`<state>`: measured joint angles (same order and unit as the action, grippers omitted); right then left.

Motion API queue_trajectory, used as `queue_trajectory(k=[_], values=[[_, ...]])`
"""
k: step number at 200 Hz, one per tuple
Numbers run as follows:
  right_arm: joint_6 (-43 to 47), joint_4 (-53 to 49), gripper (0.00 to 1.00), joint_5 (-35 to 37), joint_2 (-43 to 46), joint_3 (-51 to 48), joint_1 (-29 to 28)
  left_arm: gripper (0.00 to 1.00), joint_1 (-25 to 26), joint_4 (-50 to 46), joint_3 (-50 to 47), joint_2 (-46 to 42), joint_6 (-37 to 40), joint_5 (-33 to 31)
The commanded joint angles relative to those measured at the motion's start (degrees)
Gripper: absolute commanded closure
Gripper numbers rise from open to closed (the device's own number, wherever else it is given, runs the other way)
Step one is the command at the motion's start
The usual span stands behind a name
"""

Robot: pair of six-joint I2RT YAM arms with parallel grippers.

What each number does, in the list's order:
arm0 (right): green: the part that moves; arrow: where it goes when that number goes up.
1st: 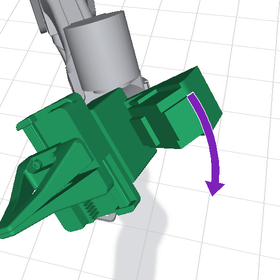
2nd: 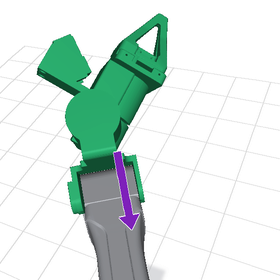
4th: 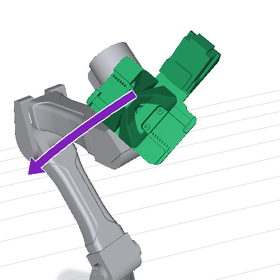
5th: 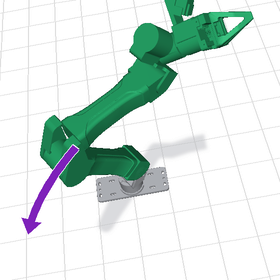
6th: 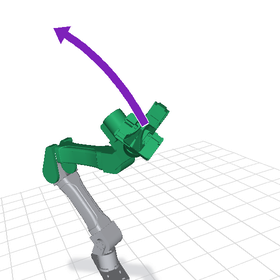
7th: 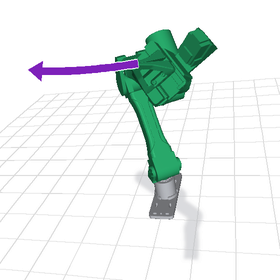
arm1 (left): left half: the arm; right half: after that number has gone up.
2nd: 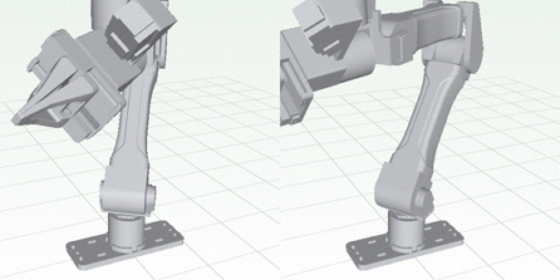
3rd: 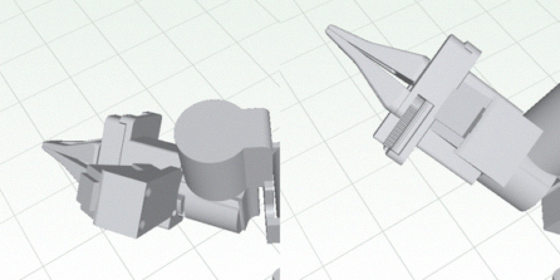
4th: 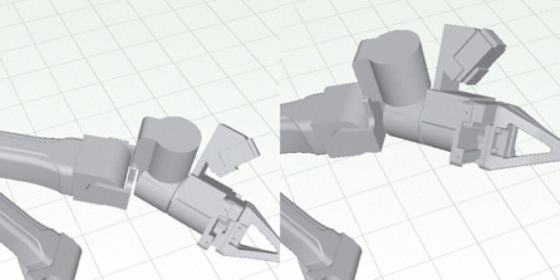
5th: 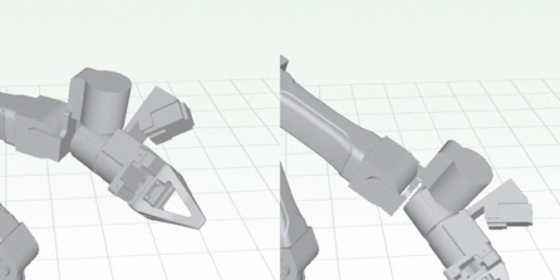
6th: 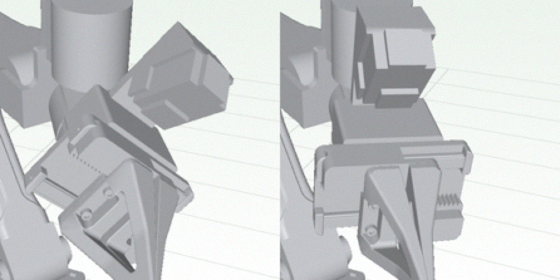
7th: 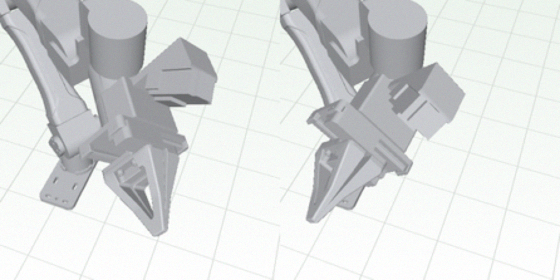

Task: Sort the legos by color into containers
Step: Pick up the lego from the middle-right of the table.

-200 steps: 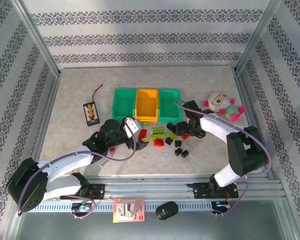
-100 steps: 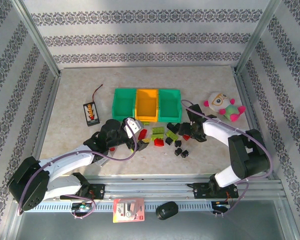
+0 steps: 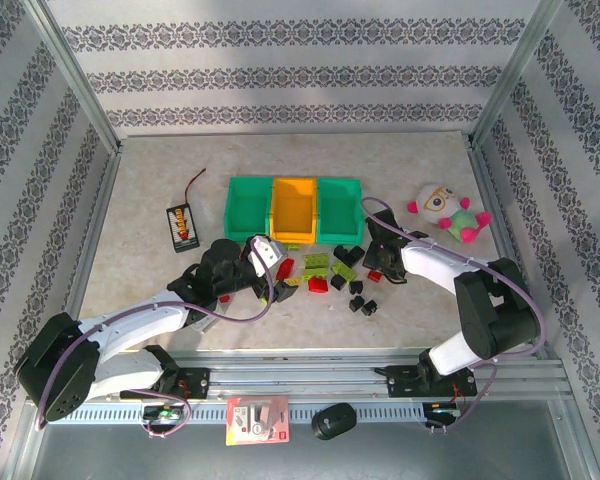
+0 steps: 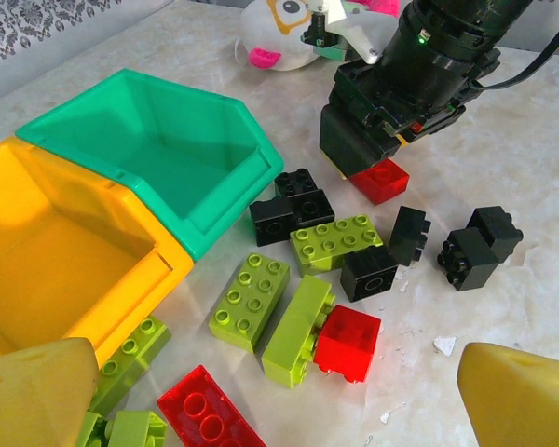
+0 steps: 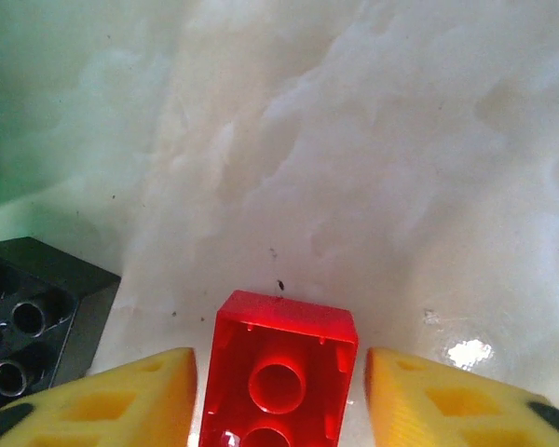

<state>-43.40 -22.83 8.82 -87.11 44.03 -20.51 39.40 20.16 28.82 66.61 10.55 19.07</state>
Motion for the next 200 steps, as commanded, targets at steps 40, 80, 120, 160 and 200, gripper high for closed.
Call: queue_trajectory(k=[40, 80, 120, 160, 200], values=[[0.09, -0.7, 0.59, 2.35, -1.42, 1.06, -0.32, 0.01, 0.79, 3.06, -1.12, -0.75, 1.45, 0.47], [2.95, -0.72, 0.67, 4.08, 2.5, 2.55, -2.65, 0.01, 0.81, 2.86, -1.57, -1.84, 1.49, -0.45], [7.88, 2.44, 0.67, 7.2, 5.8, 6.4, -7.13, 0.01, 0.77, 1.35, -1.9, -3.75, -0.27, -2.42], [11.89, 11.44, 0.68, 6.92, 3.15, 11.34, -9.28, 0.01, 0.77, -0.11, -2.71, -6.11, -1.39, -4.8], [16.52, 11.91, 0.69, 8.03, -8.26, 22.17, -9.04, 0.01, 0.77, -1.61, -3.0, -7.36, -2.02, -5.94]])
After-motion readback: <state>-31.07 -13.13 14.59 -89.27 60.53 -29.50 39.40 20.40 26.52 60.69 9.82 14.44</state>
